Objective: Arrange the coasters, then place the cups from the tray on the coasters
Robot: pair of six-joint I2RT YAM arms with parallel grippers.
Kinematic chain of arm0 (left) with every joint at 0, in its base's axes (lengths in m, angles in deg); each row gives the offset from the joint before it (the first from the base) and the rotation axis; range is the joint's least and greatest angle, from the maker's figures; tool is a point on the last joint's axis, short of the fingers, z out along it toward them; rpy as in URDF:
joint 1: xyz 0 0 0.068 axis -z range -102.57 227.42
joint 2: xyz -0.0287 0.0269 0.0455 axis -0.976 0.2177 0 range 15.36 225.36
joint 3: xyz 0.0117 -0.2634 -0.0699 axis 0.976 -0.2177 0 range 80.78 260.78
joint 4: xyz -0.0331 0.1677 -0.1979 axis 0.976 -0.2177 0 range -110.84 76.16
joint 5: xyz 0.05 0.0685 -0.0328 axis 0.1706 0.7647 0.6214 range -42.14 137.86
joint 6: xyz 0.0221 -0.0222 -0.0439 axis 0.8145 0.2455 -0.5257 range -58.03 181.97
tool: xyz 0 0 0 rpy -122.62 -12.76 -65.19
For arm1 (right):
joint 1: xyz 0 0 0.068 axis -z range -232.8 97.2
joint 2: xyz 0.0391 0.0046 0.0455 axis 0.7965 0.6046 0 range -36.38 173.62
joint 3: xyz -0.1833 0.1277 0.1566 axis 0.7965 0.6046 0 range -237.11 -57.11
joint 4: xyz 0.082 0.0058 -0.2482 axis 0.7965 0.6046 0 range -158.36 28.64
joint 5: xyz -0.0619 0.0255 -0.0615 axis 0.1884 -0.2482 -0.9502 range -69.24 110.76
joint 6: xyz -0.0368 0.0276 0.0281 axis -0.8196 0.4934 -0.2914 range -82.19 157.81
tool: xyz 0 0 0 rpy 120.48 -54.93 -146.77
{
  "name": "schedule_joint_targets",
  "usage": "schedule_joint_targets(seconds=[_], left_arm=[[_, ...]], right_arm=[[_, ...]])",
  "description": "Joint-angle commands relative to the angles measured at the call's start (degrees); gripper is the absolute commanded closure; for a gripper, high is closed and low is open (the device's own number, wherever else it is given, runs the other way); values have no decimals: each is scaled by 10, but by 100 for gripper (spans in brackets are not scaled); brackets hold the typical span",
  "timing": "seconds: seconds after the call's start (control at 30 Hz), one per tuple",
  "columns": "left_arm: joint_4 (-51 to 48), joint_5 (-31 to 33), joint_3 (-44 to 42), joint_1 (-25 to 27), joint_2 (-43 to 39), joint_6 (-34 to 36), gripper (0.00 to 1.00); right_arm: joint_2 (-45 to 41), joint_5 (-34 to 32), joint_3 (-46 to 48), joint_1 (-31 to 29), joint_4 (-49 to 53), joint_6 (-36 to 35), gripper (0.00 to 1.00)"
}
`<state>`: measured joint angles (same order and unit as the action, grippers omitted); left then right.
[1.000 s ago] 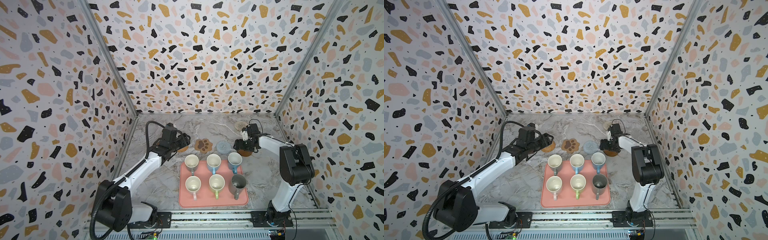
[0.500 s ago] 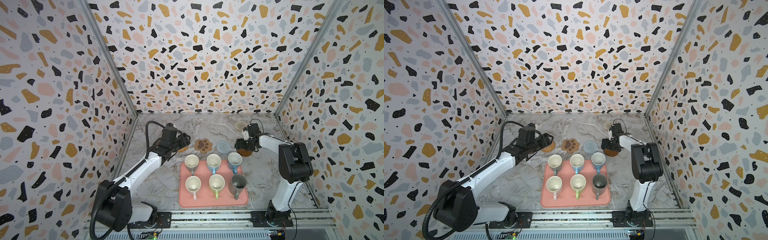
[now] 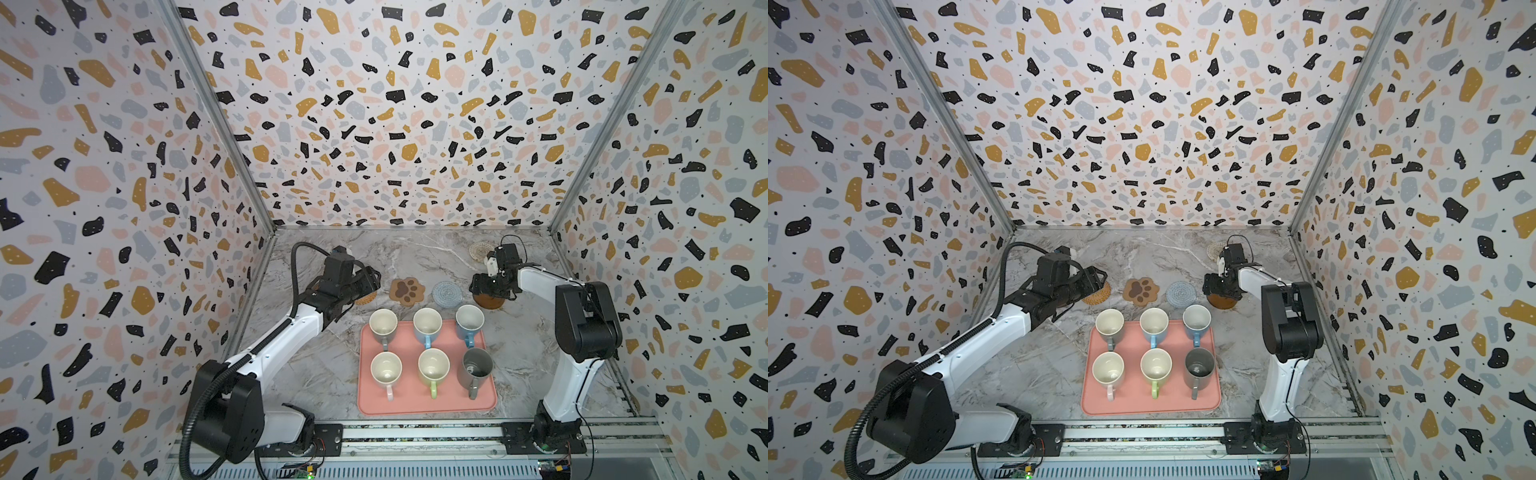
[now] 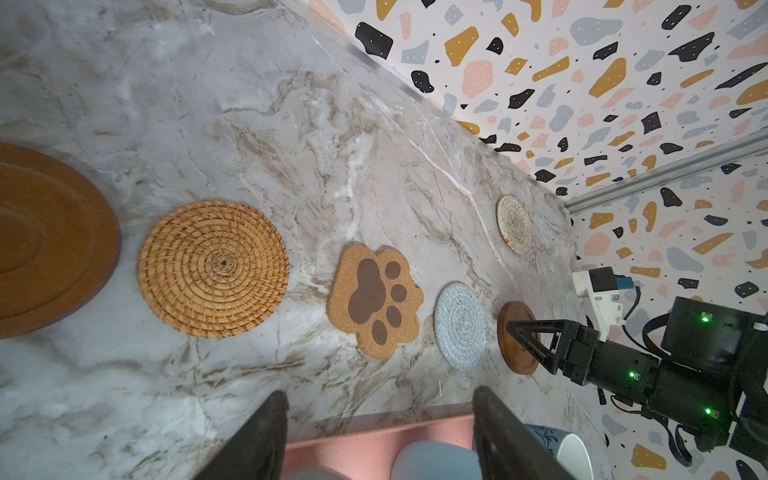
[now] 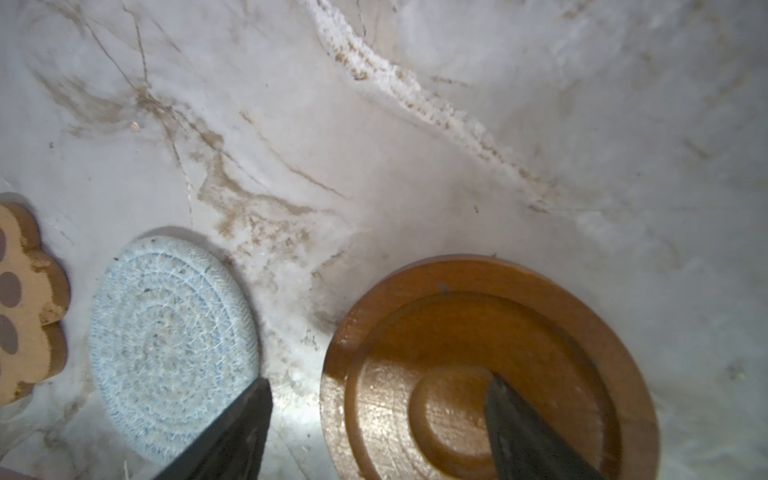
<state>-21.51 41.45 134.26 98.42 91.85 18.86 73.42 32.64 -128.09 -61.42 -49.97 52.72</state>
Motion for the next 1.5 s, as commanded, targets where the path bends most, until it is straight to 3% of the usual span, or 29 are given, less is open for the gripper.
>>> schedule_joint_targets(seconds=[0.0, 0.43, 0.63, 1.07, 1.47], left_arm=[[9, 3, 1, -3, -11, -1, 29], [14, 6, -9, -3, -13, -1, 29], [17, 4, -11, -3, -12, -1, 28], [11, 4, 1, -3, -10, 0, 29], [-1, 1, -3, -3, -7, 4, 29]], right_arm=[[-12, 2, 14, 2, 19, -1, 18], [-69, 15, 67, -14, 20, 4, 18], [-57, 12, 54, -14, 21, 5, 18], [-35, 14, -79, 4, -13, 2, 18], [106, 62, -213, 29, -53, 12, 17]])
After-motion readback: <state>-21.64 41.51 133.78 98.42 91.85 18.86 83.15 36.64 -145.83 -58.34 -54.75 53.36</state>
